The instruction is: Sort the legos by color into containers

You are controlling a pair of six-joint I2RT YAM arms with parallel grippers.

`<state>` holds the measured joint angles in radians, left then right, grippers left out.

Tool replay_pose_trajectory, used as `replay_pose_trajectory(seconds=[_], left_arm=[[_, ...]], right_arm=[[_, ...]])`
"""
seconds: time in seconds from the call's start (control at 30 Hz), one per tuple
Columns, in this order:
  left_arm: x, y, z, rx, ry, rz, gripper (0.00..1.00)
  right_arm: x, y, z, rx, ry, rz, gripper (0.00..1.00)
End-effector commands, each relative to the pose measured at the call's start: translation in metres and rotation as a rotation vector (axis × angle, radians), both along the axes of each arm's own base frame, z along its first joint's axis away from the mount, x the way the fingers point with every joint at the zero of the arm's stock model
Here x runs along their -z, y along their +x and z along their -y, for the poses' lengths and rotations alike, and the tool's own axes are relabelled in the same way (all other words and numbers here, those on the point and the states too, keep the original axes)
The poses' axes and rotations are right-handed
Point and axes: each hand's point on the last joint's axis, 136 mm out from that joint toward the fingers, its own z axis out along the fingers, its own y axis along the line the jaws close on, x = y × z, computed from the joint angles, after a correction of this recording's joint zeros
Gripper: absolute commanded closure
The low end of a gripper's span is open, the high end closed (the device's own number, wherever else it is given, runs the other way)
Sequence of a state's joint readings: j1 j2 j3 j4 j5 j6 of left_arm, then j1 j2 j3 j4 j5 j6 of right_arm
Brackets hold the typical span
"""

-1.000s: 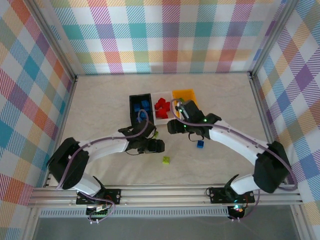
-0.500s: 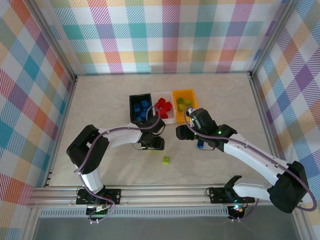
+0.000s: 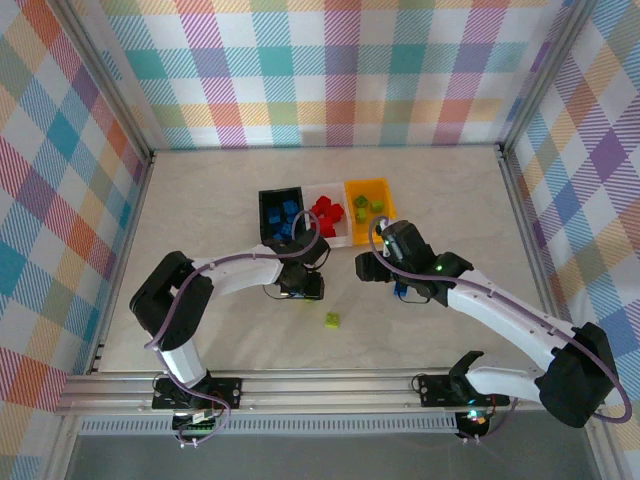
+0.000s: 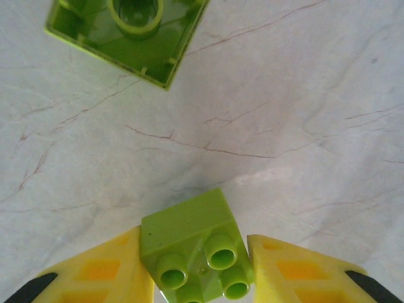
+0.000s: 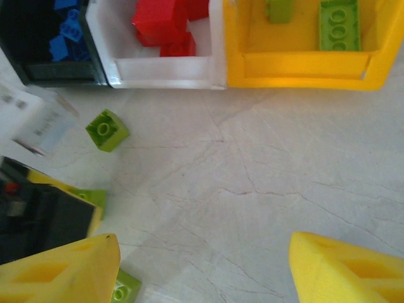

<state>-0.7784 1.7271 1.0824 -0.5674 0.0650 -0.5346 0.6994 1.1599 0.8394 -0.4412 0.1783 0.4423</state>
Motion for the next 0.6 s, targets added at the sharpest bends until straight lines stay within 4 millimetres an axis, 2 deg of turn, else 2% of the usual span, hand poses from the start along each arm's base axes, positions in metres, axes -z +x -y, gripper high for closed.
replay_pose_trajectory(seconds=[0.0, 0.17, 0.3, 0.43, 0.57], left_arm=[[-0.049, 0.02, 0.019, -0.005, -0.08, 0.088, 0.64], [-0.096, 0.068, 0.044, -0.003, -0.147, 0.178, 0.65], [-0.121, 0.112, 0.073, 0.015, -0.177, 0.245, 0.65], [-0.129, 0.153, 0.103, 0.036, -0.176, 0.276, 0.66], [-0.123, 0.185, 0.126, 0.047, -0.157, 0.294, 0.66]], right_arm=[[0.001, 0.0, 0.011, 0.058, 0.004, 0.016, 0.29], [0.007, -0.008, 0.023, 0.095, 0.005, 0.009, 0.29], [0.014, -0.015, 0.03, 0.109, -0.001, -0.011, 0.29], [0.021, -0.021, 0.031, 0.108, 0.013, -0.033, 0.29], [0.025, -0.025, 0.031, 0.102, 0.011, -0.052, 0.29]])
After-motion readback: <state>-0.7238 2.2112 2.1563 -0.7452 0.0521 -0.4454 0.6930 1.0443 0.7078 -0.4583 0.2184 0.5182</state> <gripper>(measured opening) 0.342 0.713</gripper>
